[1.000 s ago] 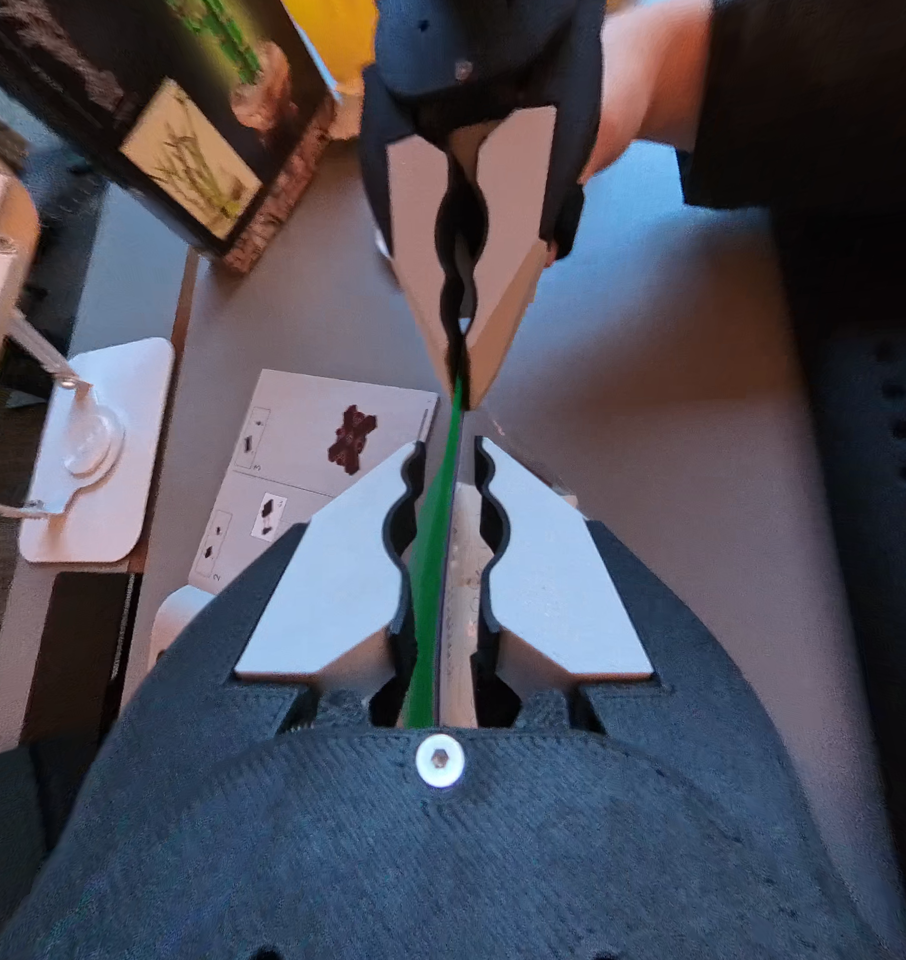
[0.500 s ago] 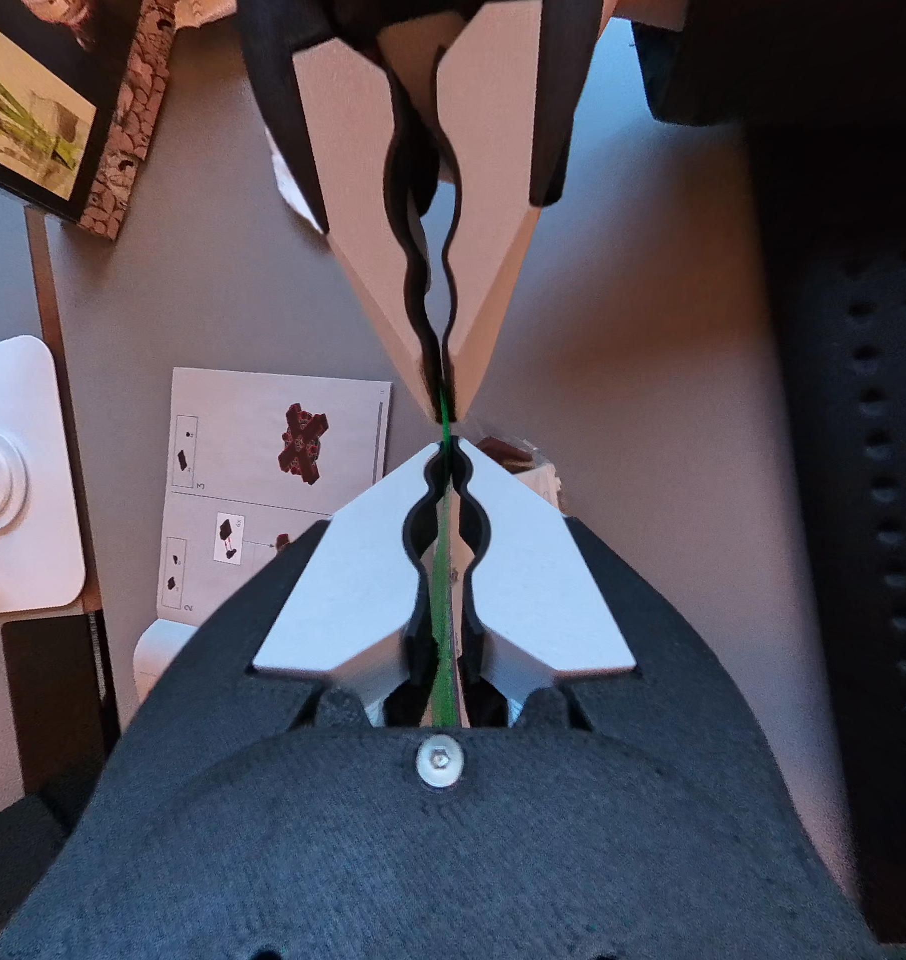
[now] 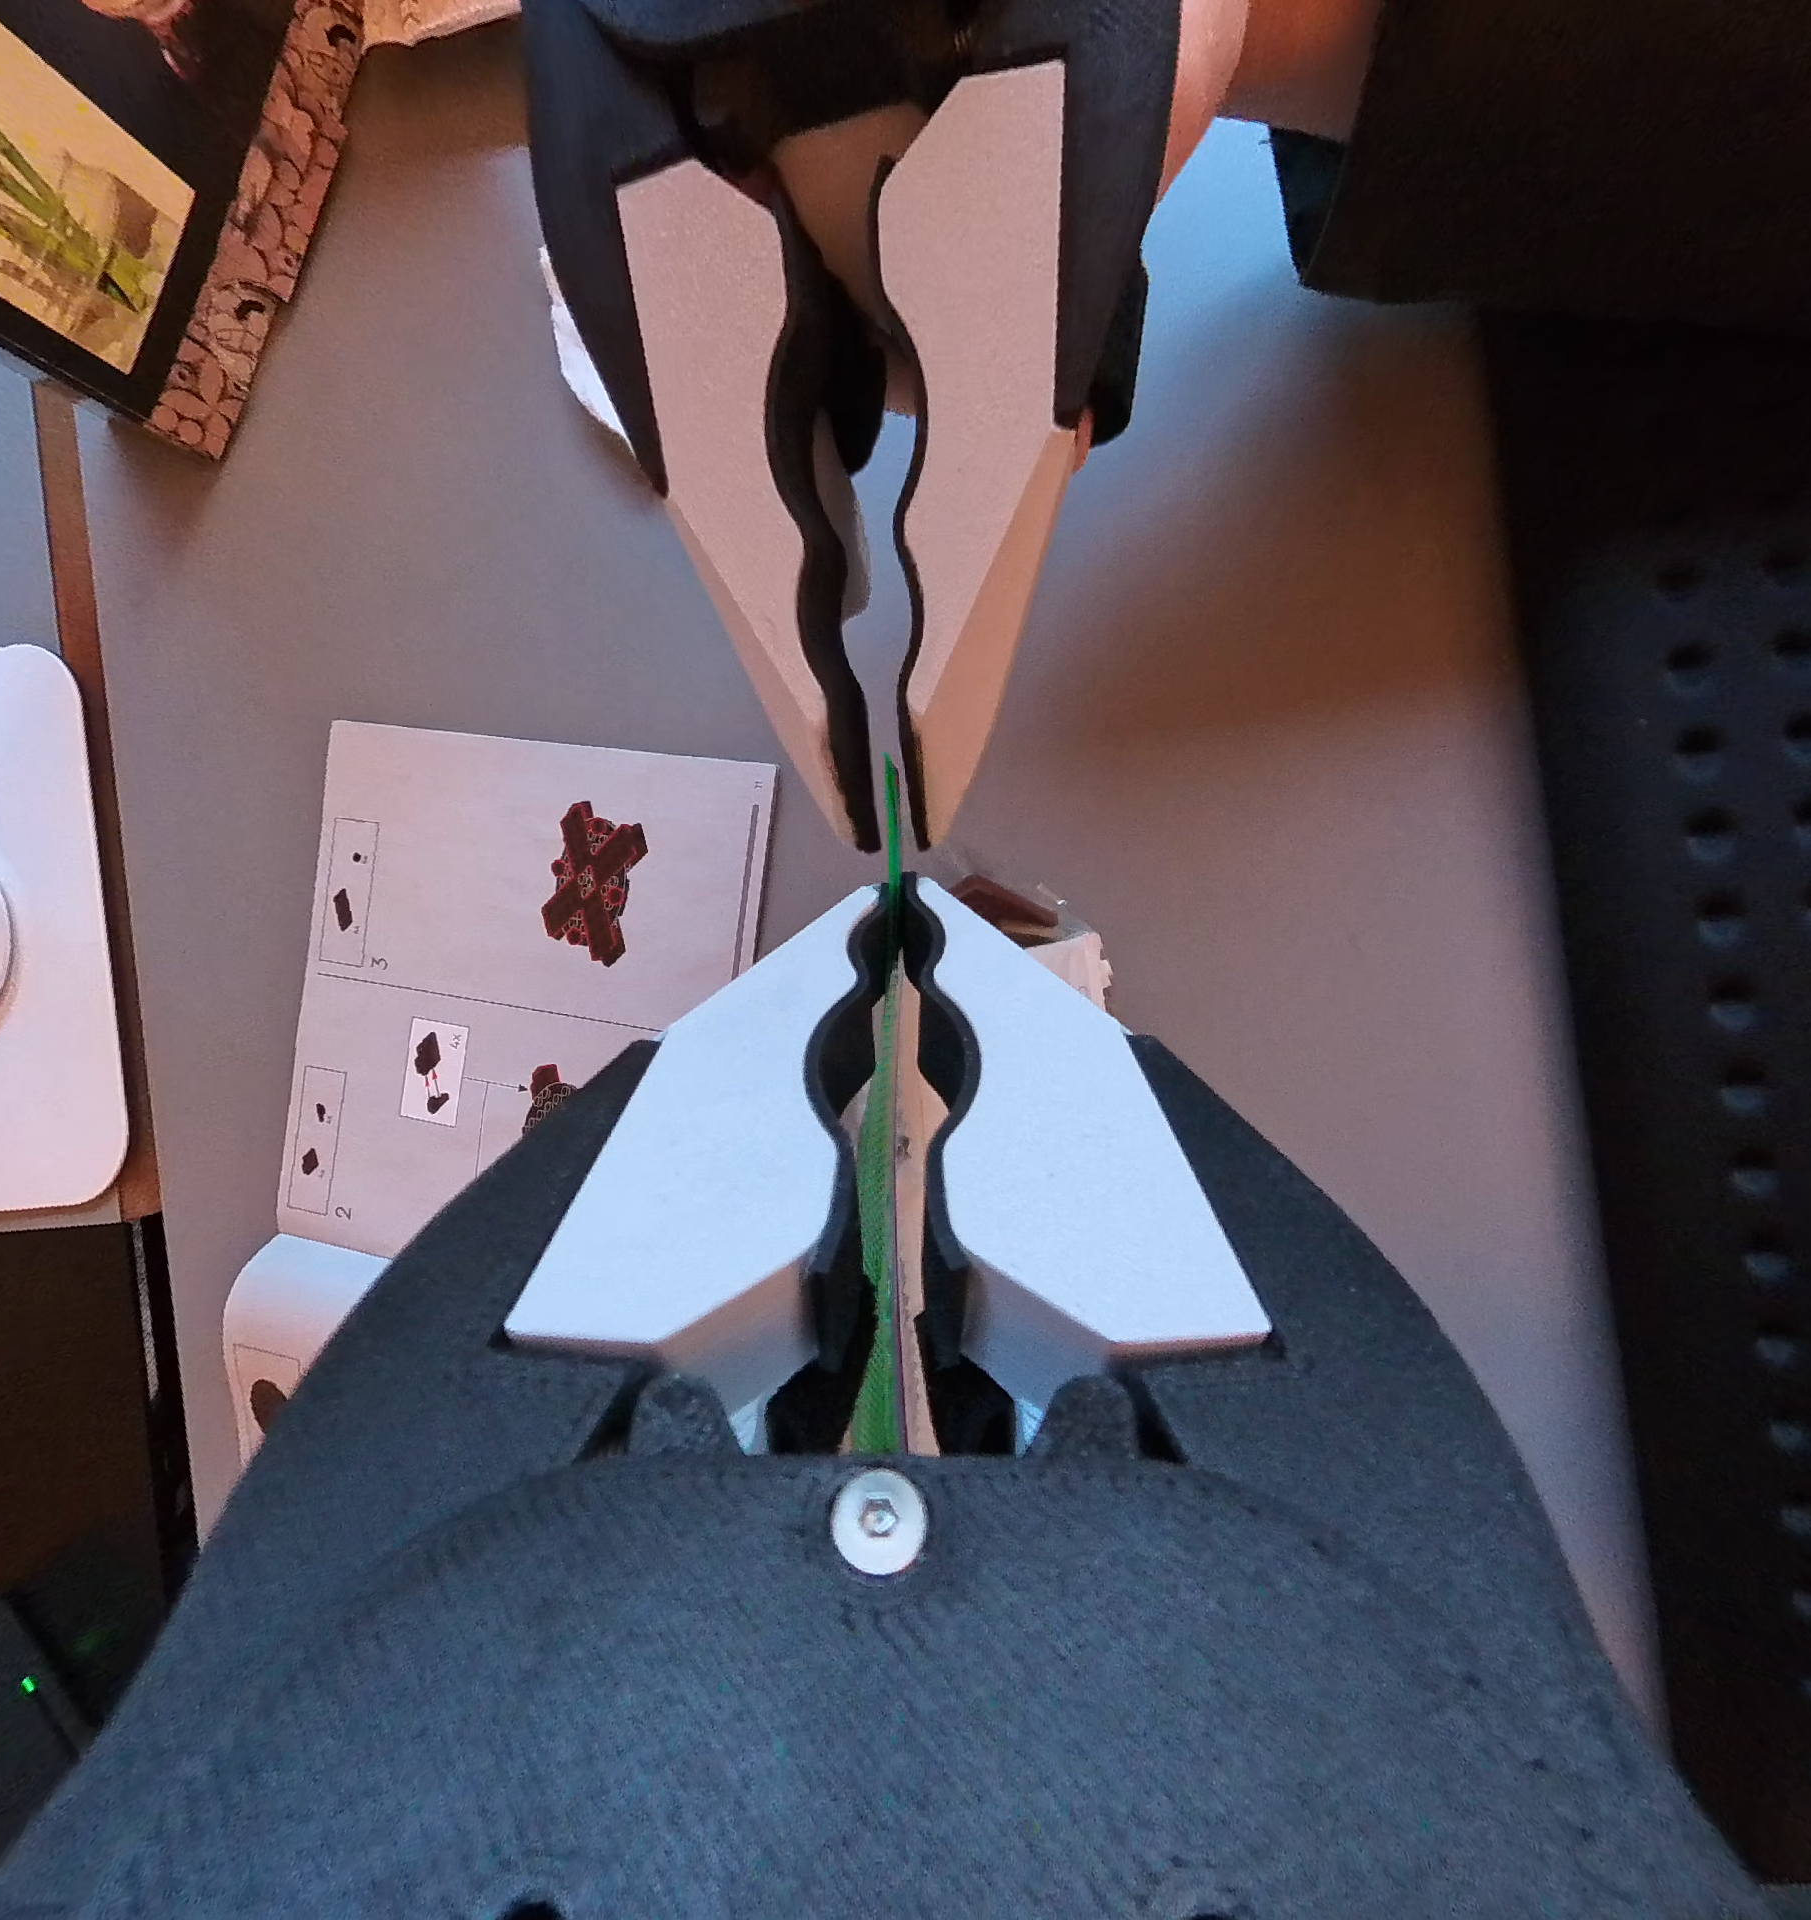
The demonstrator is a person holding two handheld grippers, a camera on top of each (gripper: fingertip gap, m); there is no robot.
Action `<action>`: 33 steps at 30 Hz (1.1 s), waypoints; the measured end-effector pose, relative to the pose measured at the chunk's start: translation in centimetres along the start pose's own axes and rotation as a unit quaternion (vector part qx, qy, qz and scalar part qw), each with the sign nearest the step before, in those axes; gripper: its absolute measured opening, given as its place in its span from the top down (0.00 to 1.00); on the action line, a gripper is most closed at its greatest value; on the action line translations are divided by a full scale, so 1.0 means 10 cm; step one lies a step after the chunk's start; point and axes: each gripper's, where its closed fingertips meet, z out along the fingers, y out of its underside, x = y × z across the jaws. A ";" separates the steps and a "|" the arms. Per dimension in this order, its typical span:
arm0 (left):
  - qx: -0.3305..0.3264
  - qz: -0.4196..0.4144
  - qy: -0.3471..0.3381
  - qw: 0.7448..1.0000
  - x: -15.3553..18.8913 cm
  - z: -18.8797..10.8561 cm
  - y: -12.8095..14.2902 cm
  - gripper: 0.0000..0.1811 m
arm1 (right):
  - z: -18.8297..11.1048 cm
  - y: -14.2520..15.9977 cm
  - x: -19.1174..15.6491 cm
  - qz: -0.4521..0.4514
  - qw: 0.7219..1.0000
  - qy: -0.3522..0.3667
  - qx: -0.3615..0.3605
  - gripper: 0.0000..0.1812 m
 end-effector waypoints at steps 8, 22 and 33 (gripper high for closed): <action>0.007 -0.005 0.002 1.000 0.00 -0.02 0.01 1.00 | 0.01 -0.04 -0.02 0.005 1.000 -0.010 0.016 1.00; 0.056 -0.027 0.019 0.998 0.00 -0.02 -0.09 1.00 | -0.02 -0.02 -0.01 -0.013 1.000 -0.003 -0.003 1.00; 0.044 -0.013 0.017 0.999 0.00 -0.02 -0.09 1.00 | -0.03 -0.01 -0.01 -0.014 1.000 -0.001 -0.012 1.00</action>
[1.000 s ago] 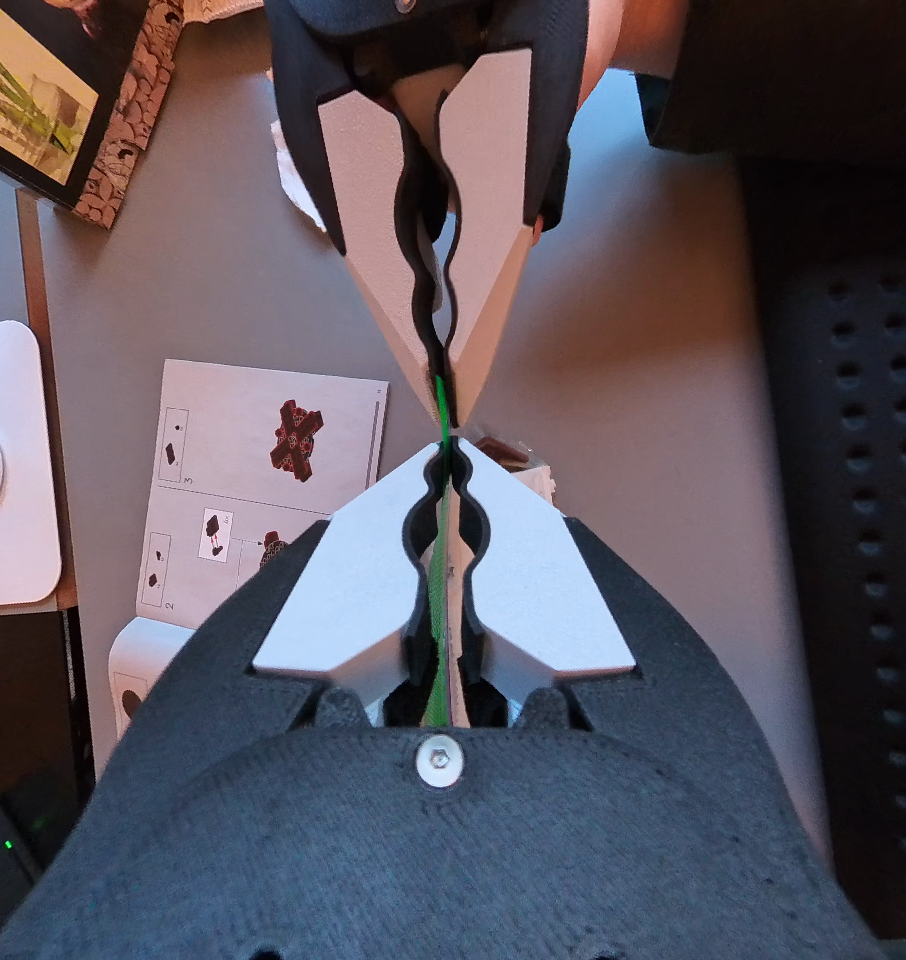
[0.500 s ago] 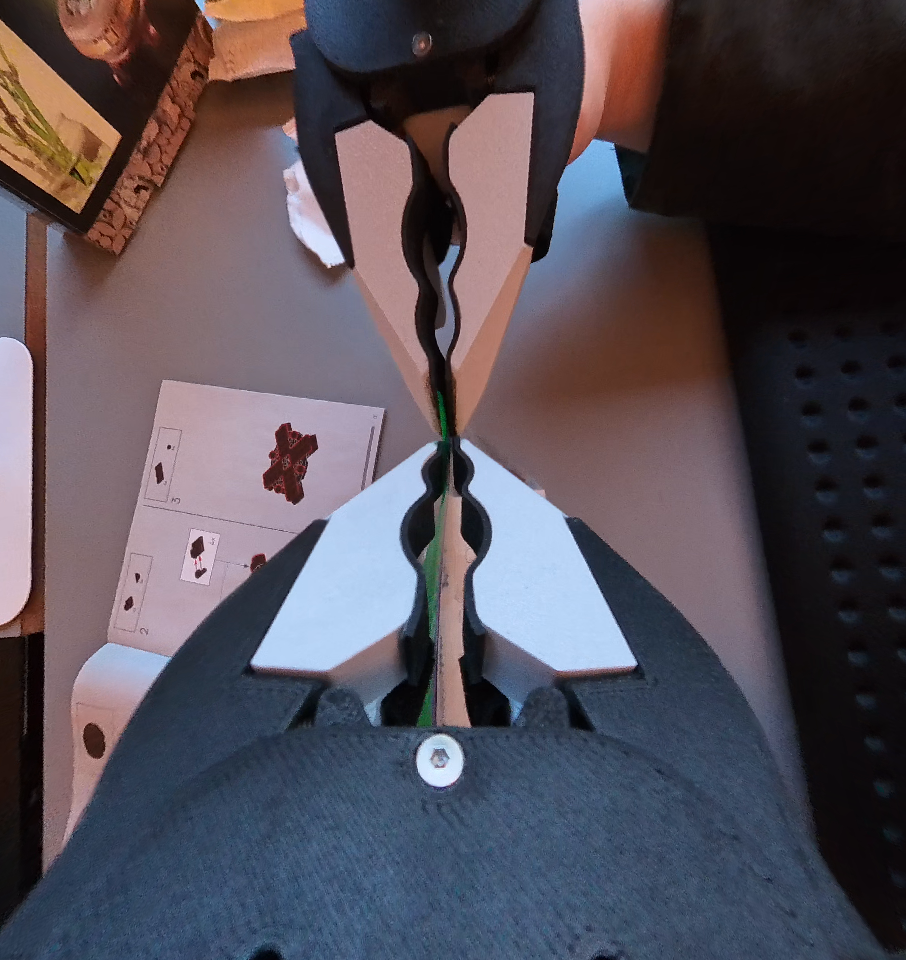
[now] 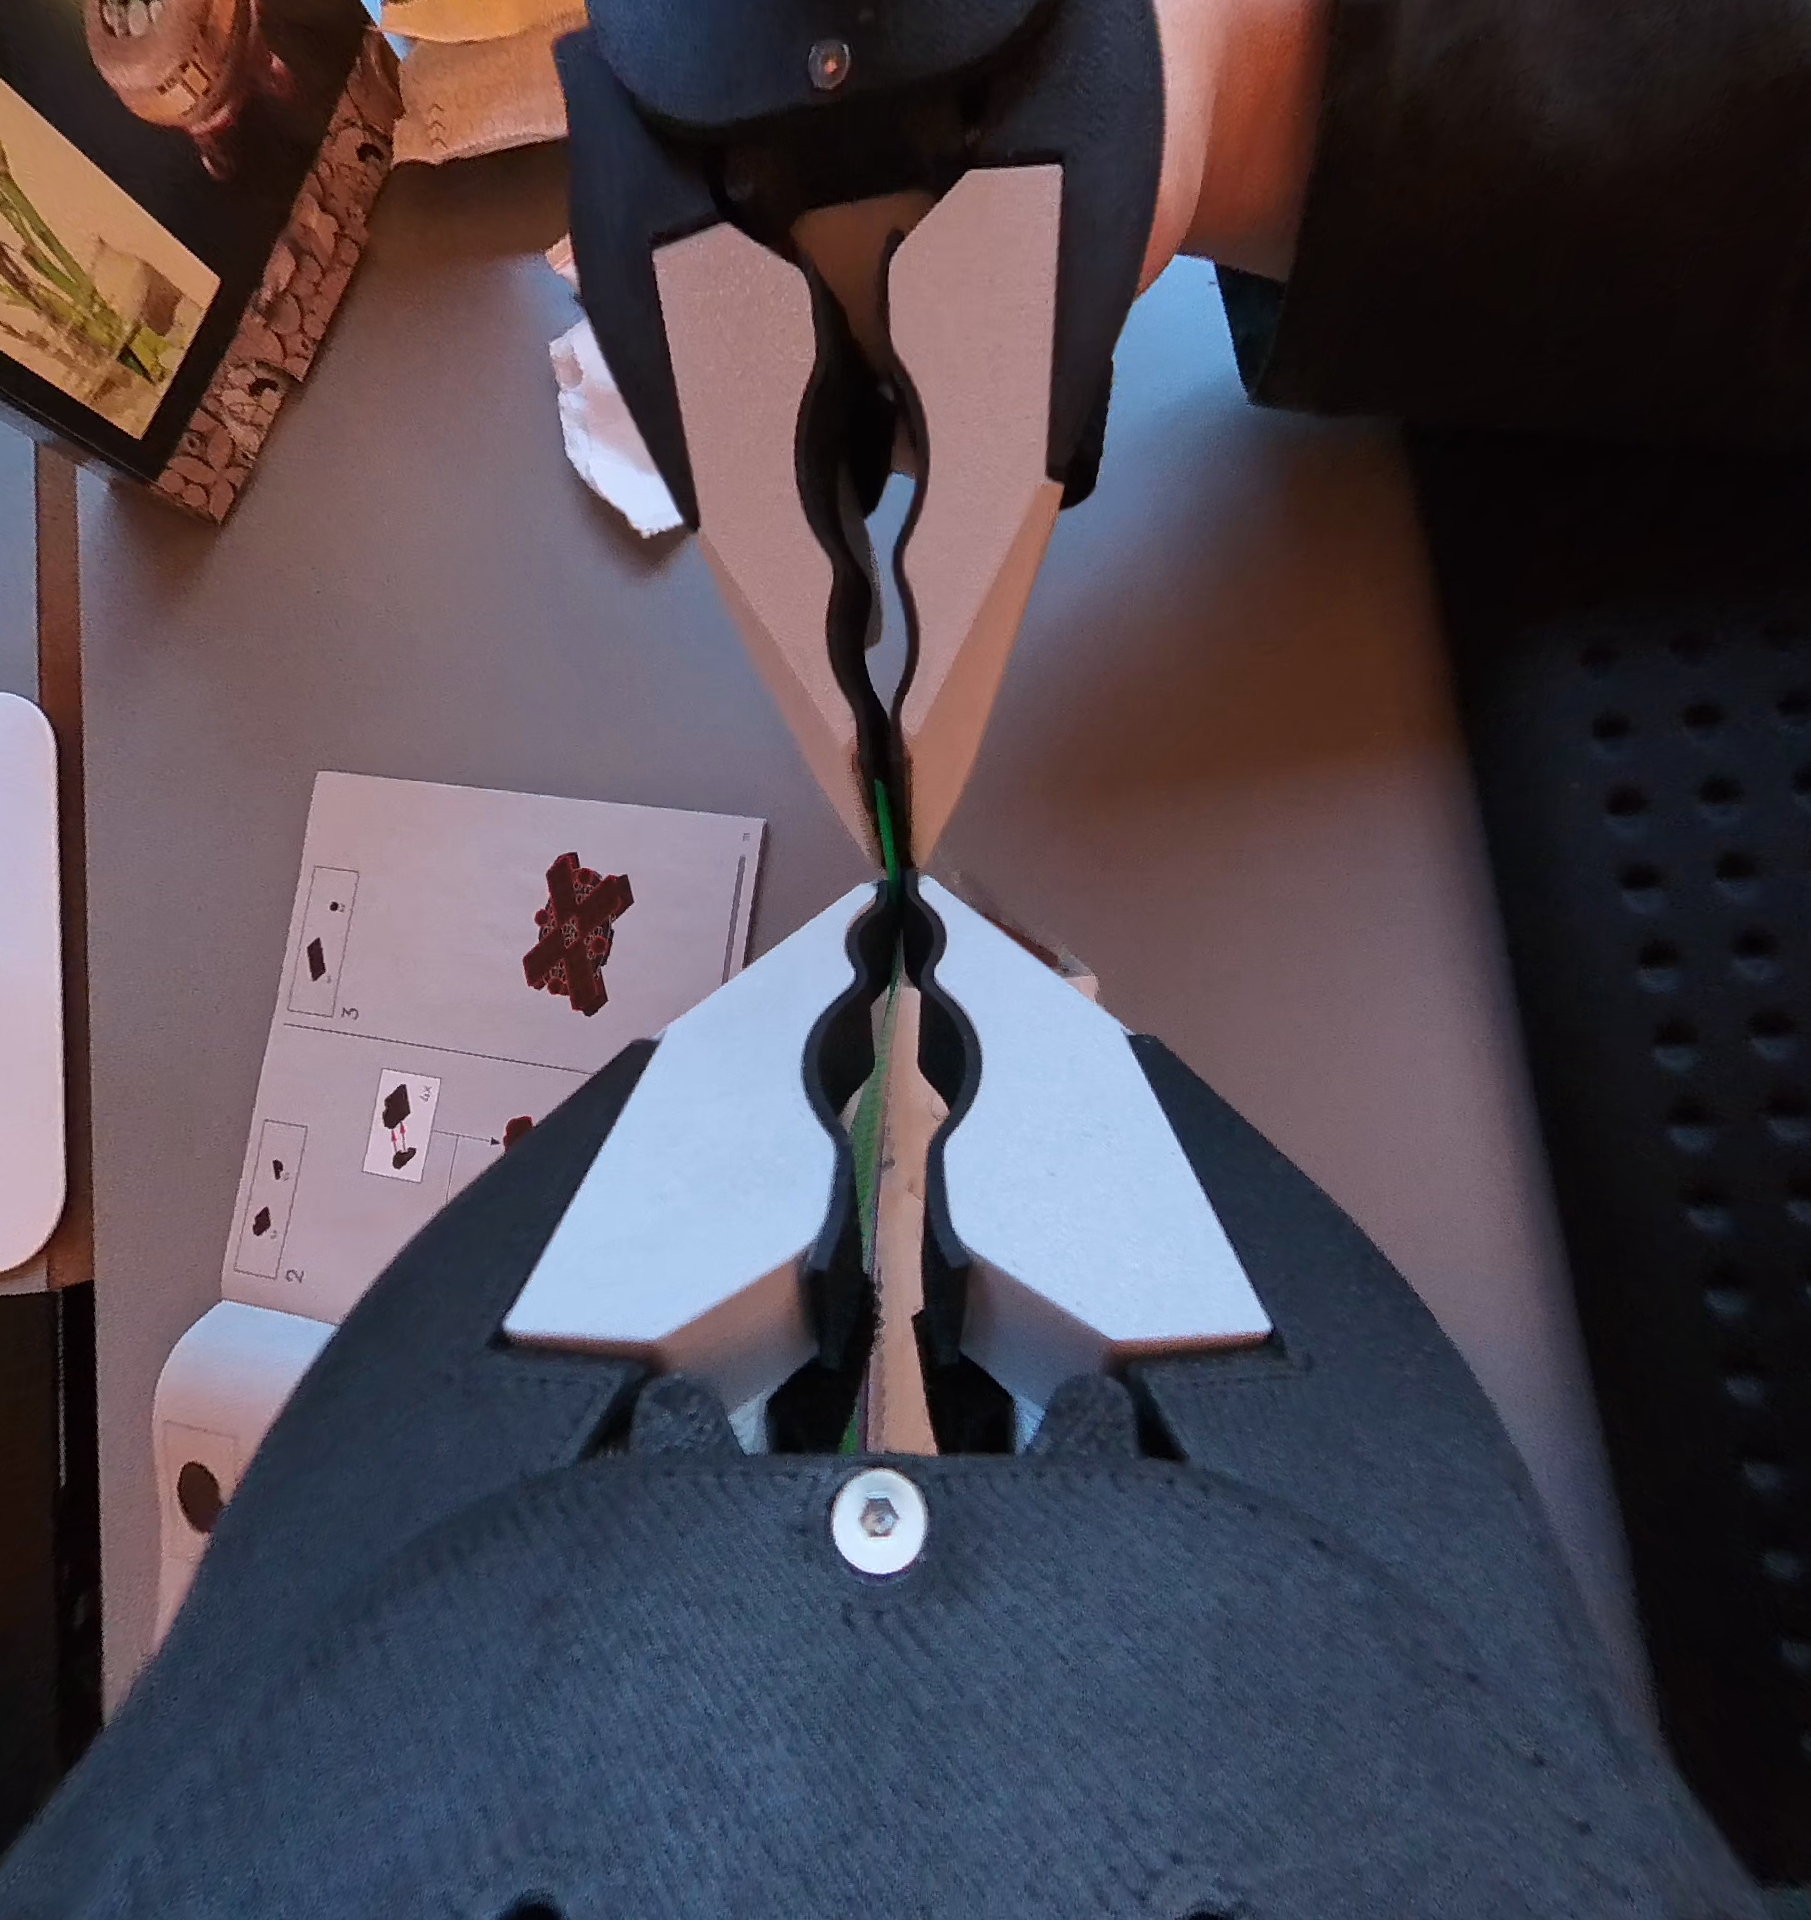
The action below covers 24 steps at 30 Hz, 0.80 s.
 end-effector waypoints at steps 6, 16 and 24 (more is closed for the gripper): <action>0.028 -0.017 0.009 0.999 -0.01 0.02 -0.06 1.00 | -0.07 -0.01 0.01 -0.003 1.000 0.004 0.005 1.00; 0.034 -0.033 0.017 0.999 -0.01 0.00 -0.03 1.00 | -0.07 0.00 0.02 0.000 1.000 0.001 0.007 1.00; 0.049 -0.056 0.019 0.997 -0.03 -0.05 0.05 1.00 | -0.08 0.02 0.04 0.005 1.000 0.004 0.008 1.00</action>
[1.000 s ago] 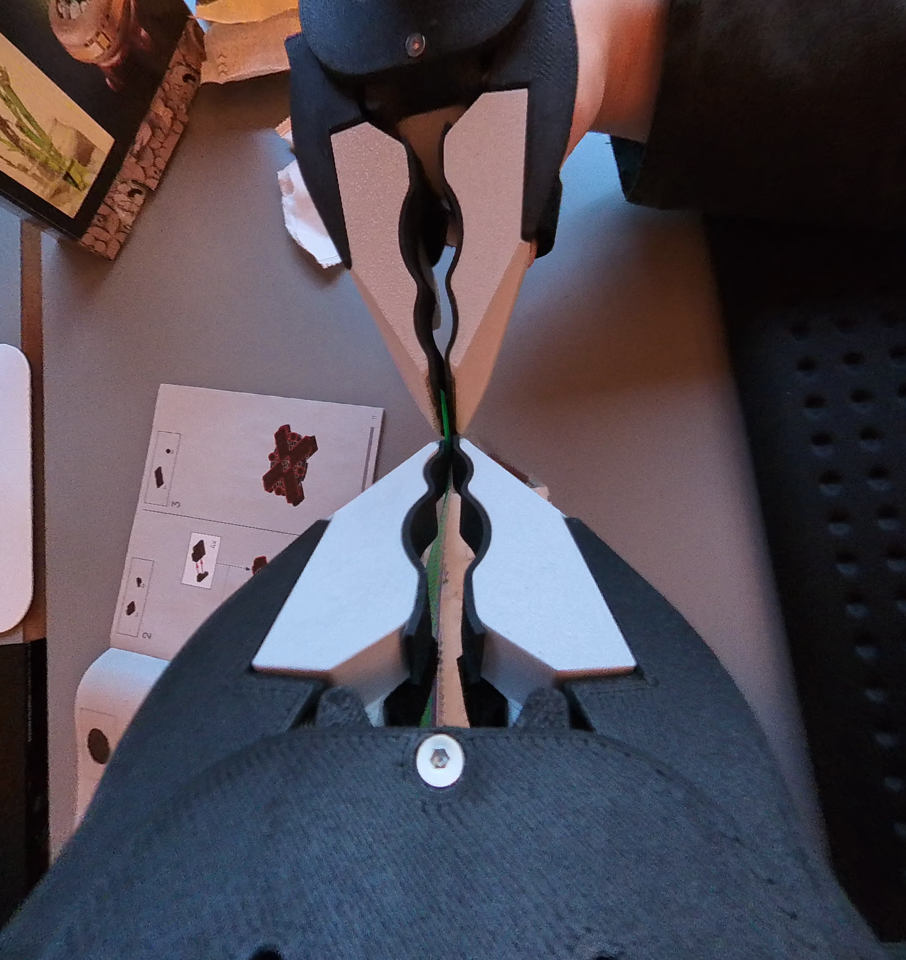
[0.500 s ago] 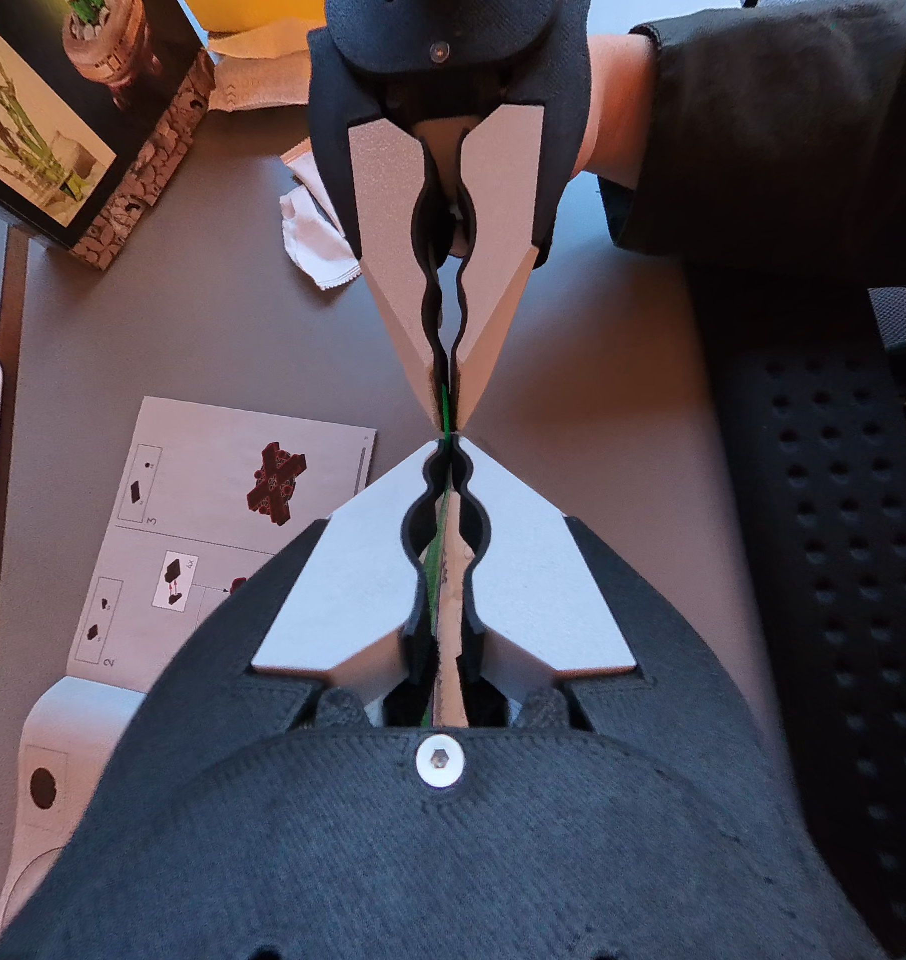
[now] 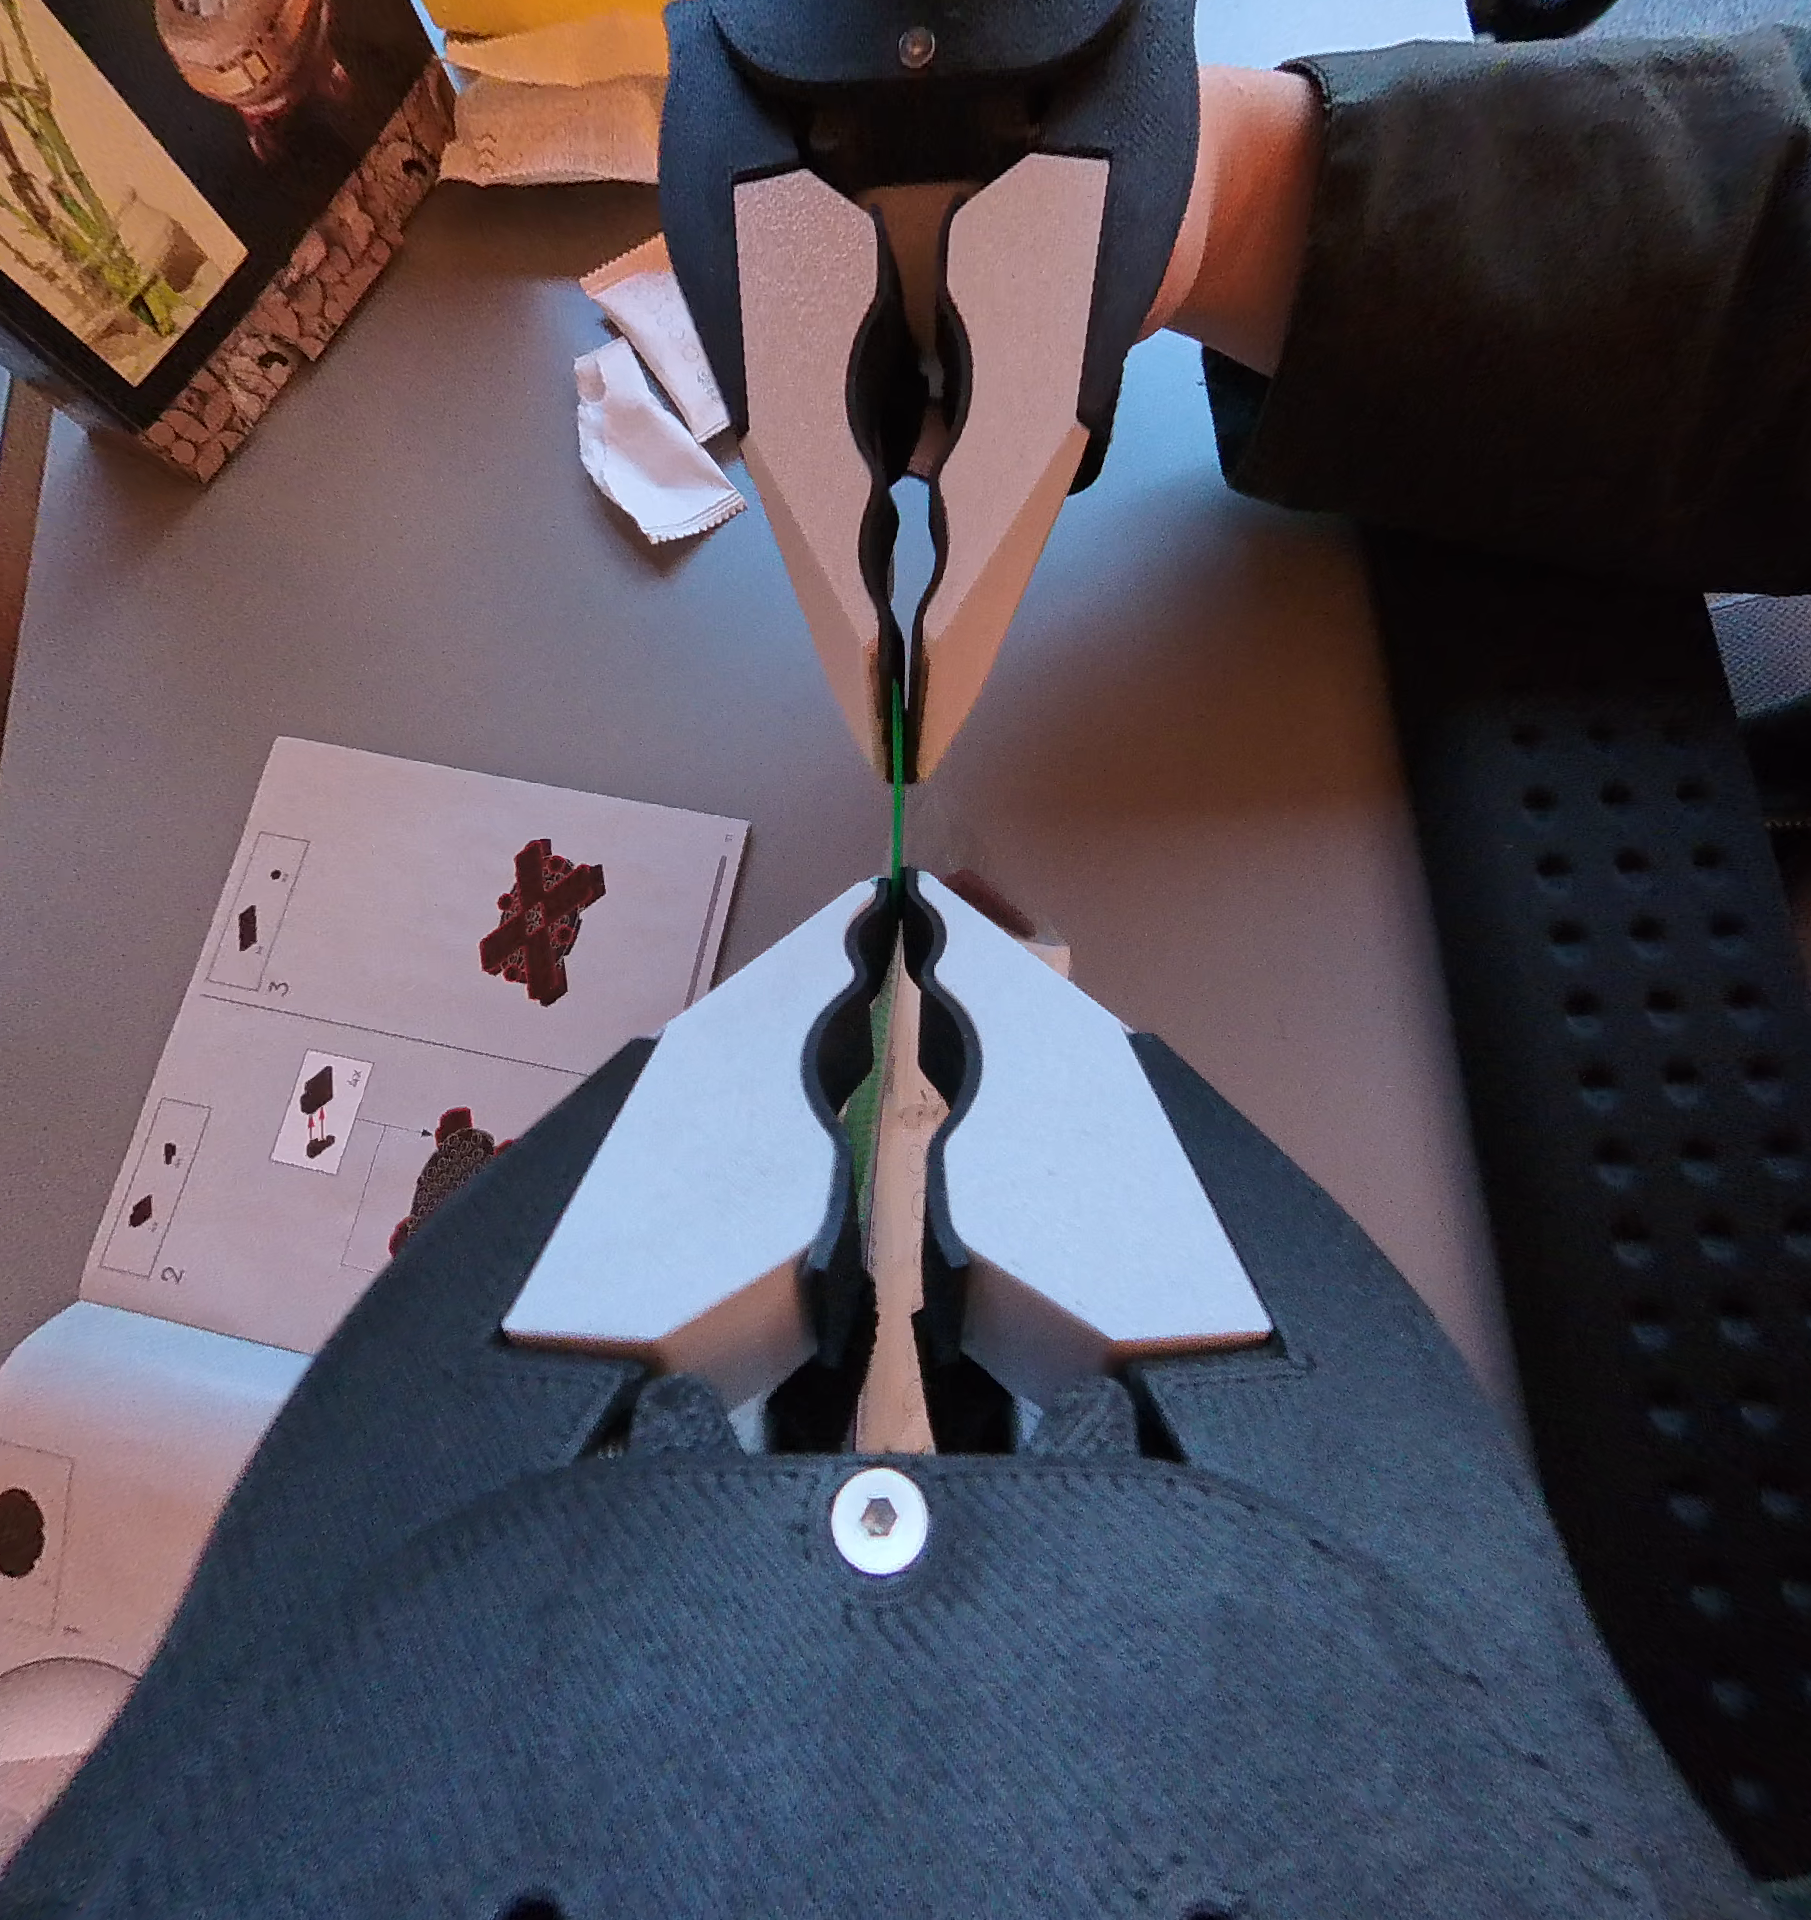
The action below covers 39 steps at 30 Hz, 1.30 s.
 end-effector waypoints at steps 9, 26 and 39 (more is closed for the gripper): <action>0.014 -0.021 -0.006 1.000 -0.02 -0.09 0.12 1.00 | -0.01 0.03 0.03 0.005 1.000 0.002 0.000 1.00; 0.030 -0.053 -0.028 0.998 0.01 -0.37 0.38 1.00 | -0.02 0.06 0.04 0.011 1.000 0.000 0.001 1.00; 0.028 -0.071 -0.063 0.995 0.15 -0.64 0.64 1.00 | -0.06 0.07 0.04 0.013 1.000 -0.004 -0.001 1.00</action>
